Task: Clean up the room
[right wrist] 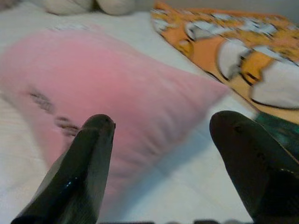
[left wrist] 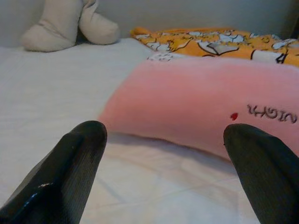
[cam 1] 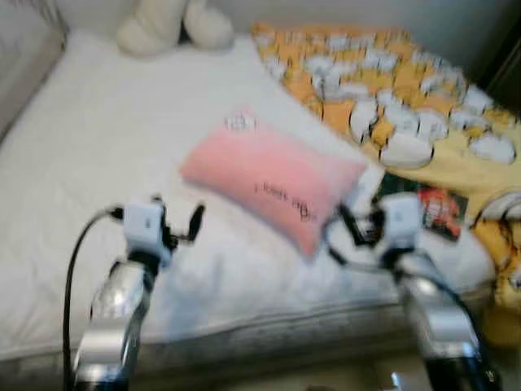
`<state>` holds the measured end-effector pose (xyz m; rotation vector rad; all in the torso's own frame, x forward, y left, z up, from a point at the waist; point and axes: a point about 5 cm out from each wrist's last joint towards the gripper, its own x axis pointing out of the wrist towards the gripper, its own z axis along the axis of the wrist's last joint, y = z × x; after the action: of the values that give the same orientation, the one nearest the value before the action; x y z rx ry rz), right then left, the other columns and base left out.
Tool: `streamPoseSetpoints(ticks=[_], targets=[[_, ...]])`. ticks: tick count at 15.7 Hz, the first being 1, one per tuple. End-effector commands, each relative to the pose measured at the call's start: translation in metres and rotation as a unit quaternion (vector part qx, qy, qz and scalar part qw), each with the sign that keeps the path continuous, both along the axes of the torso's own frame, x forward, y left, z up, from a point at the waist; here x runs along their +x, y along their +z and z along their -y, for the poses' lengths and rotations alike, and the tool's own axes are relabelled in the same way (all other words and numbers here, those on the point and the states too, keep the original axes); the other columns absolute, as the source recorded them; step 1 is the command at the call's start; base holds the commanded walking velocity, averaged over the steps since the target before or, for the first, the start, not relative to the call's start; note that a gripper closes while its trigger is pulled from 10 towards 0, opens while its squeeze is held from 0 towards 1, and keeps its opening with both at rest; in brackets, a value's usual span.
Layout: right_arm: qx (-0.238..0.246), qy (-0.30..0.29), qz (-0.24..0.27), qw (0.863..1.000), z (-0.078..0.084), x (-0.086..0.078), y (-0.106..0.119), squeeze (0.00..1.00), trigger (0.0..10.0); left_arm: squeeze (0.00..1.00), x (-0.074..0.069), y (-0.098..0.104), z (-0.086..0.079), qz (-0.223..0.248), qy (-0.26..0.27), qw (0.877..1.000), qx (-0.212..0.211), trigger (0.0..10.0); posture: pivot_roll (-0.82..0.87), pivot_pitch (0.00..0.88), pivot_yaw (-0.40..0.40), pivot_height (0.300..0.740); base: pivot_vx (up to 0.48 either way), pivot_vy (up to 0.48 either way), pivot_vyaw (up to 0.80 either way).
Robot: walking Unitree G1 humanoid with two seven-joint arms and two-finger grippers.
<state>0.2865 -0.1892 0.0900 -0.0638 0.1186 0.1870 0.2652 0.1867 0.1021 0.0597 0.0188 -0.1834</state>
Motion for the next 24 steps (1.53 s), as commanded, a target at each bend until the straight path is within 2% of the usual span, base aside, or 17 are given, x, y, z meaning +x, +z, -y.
streamPoseSetpoints(ticks=[1,3,4,5,7,8,10,12,13,14,15,16,19,21,23,24], targets=[[0.004,-0.011,0.009,1.000,0.002,0.005,0.003,0.00,10.0,0.00,-0.003,-0.006,-0.013,-0.015,0.020,0.999,0.025,10.0,0.03,0.000,-0.016,0.740,0.000,0.000,0.00],[-0.018,-0.036,-0.009,0.999,0.009,0.014,-0.002,0.00,10.0,0.00,-0.001,-0.007,-0.018,-0.022,0.022,0.999,0.033,10.0,0.02,0.000,-0.004,0.740,0.000,0.000,0.00],[-0.013,-0.058,-0.030,0.998,0.016,0.024,-0.007,0.00,10.0,0.00,0.001,-0.007,-0.014,-0.023,0.003,0.999,0.028,10.0,0.02,0.000,0.000,0.740,0.000,0.000,0.00],[-0.002,-0.060,-0.035,0.998,0.018,0.028,-0.007,0.00,10.0,0.00,0.001,-0.008,-0.011,-0.027,-0.007,0.999,0.027,10.0,0.02,0.000,0.009,0.740,0.000,0.000,0.00],[0.012,-0.061,-0.046,0.997,0.023,0.045,-0.004,0.00,10.0,0.00,-0.001,-0.015,0.005,-0.057,-0.072,0.994,0.055,10.0,0.02,0.000,0.016,0.740,0.000,0.000,0.00],[0.011,-0.075,-0.050,0.996,0.027,0.051,-0.003,0.00,10.0,0.00,-0.001,-0.013,0.008,-0.050,-0.077,0.995,0.033,10.0,0.03,0.000,0.013,0.740,0.000,0.000,0.00],[0.020,-0.094,-0.062,0.993,0.032,0.059,-0.003,0.00,10.0,0.00,-0.002,-0.013,0.016,-0.069,-0.108,0.992,0.008,10.0,0.04,0.000,0.006,0.740,0.000,0.000,0.00],[-0.003,-0.099,-0.091,0.991,0.035,0.061,-0.009,0.00,10.0,0.00,-0.005,-0.009,0.022,-0.057,-0.148,0.987,0.013,10.0,0.04,0.000,-0.001,0.740,0.000,0.000,0.00],[-0.007,-0.101,-0.102,0.990,0.036,0.060,-0.012,0.00,10.0,0.00,-0.007,-0.010,0.024,-0.062,-0.162,0.985,0.008,10.0,0.04,0.000,-0.002,0.740,0.000,0.000,0.00],[-0.019,-0.094,-0.136,0.986,0.037,0.058,-0.021,0.00,10.0,0.00,-0.010,-0.009,0.030,-0.076,-0.196,0.978,-0.010,10.0,0.04,0.000,-0.004,0.740,0.000,0.000,0.00],[-0.028,-0.091,-0.148,0.984,0.038,0.057,-0.024,0.00,10.0,0.00,-0.009,-0.007,0.031,-0.076,-0.207,0.975,-0.016,10.0,0.05,0.000,-0.004,0.740,0.000,0.000,0.00],[-0.030,-0.096,-0.144,0.985,0.037,0.058,-0.025,0.00,10.0,0.00,-0.004,-0.007,0.029,-0.071,-0.195,0.978,-0.010,10.0,0.05,0.000,-0.004,0.740,0.000,0.000,0.00],[-0.011,-0.092,-0.152,0.984,0.029,0.060,-0.026,0.00,10.0,0.00,0.002,-0.008,0.025,-0.074,-0.175,0.982,-0.003,10.0,0.06,0.000,0.000,0.740,0.000,0.000,0.00],[-0.006,-0.072,-0.184,0.980,0.016,0.058,-0.036,0.00,10.0,0.00,0.000,-0.006,0.027,-0.077,-0.185,0.980,-0.005,10.0,0.07,0.000,-0.008,0.740,0.000,0.000,0.00],[-0.013,-0.033,-0.217,0.975,-0.003,0.050,-0.051,0.00,10.0,0.00,-0.004,-0.005,0.023,-0.078,-0.188,0.979,-0.004,10.0,0.09,0.000,-0.010,0.740,0.000,0.000,0.00],[0.009,0.003,-0.218,0.976,-0.018,0.048,-0.055,0.00,10.0,0.00,-0.007,-0.004,0.018,-0.075,-0.185,0.980,0.000,10.0,0.09,0.000,-0.010,0.740,0.000,0.000,0.00]])
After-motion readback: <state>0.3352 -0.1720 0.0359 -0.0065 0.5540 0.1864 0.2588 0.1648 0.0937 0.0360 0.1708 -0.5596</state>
